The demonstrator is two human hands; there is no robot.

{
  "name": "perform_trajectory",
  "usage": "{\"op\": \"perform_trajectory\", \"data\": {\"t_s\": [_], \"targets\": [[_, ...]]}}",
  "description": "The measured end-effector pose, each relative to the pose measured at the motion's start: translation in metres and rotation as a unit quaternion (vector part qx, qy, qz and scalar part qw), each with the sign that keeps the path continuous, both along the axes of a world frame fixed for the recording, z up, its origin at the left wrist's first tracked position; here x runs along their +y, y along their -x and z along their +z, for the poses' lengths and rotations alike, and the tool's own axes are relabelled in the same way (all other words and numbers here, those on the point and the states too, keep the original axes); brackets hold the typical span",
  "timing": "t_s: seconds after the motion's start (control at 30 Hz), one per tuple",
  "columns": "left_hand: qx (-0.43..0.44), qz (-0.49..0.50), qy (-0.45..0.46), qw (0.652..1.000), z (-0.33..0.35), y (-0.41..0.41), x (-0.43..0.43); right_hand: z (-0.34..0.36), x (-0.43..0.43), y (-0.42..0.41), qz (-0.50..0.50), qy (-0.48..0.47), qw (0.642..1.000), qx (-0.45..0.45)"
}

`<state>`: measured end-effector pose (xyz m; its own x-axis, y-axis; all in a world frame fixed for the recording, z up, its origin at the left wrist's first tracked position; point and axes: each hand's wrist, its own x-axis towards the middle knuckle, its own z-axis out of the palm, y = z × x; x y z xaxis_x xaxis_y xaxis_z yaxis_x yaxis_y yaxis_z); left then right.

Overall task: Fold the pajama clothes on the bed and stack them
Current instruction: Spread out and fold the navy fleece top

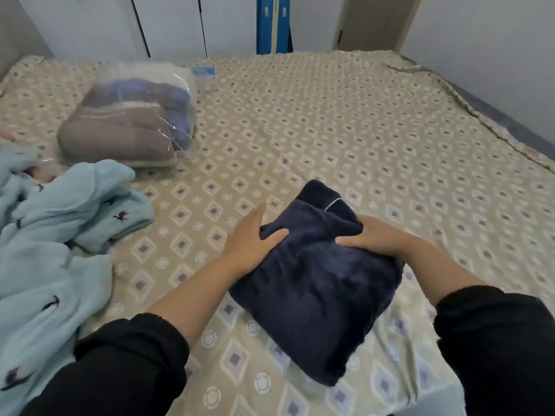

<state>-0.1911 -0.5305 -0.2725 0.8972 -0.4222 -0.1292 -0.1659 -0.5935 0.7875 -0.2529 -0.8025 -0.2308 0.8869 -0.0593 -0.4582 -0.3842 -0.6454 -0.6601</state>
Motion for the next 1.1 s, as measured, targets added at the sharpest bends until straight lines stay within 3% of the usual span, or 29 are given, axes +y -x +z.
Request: {"op": "perform_trajectory", "data": {"t_s": [0.1, 0.17, 0.23, 0.37, 0.5, 0.6, 0.77, 0.93, 1.1], "targets": [[0.043, 0.161, -0.037, 0.985, -0.003, 0.031, 0.004, -0.027, -0.007, 0.012, -0.067, -0.069, 0.994, 0.059], [0.125, 0.264, 0.05, 0.955, -0.001, 0.057, 0.008, -0.037, -0.01, 0.011, -0.096, -0.1, 0.984, 0.109], [0.255, 0.338, 0.15, 0.893, 0.003, 0.085, 0.008, -0.037, -0.015, 0.008, -0.106, -0.12, 0.971, 0.176], [0.462, 0.348, 0.262, 0.772, 0.015, 0.115, -0.002, -0.03, -0.033, 0.013, -0.101, -0.161, 0.922, 0.338], [0.518, 0.331, 0.278, 0.738, 0.032, 0.119, -0.008, -0.018, -0.038, 0.044, -0.163, -0.185, 0.89, 0.384], [0.524, 0.335, 0.272, 0.735, 0.066, 0.115, -0.014, 0.018, -0.036, 0.059, -0.196, -0.238, 0.891, 0.333], [0.487, 0.293, 0.25, 0.784, 0.163, 0.099, -0.057, 0.113, -0.071, 0.076, -0.265, -0.309, 0.884, 0.232], [0.487, 0.154, 0.216, 0.832, 0.258, 0.081, -0.127, 0.207, -0.13, 0.096, -0.359, -0.396, 0.838, 0.109], [0.479, 0.047, 0.161, 0.862, 0.306, 0.066, -0.208, 0.259, -0.192, 0.121, -0.423, -0.446, 0.787, 0.04]]}}
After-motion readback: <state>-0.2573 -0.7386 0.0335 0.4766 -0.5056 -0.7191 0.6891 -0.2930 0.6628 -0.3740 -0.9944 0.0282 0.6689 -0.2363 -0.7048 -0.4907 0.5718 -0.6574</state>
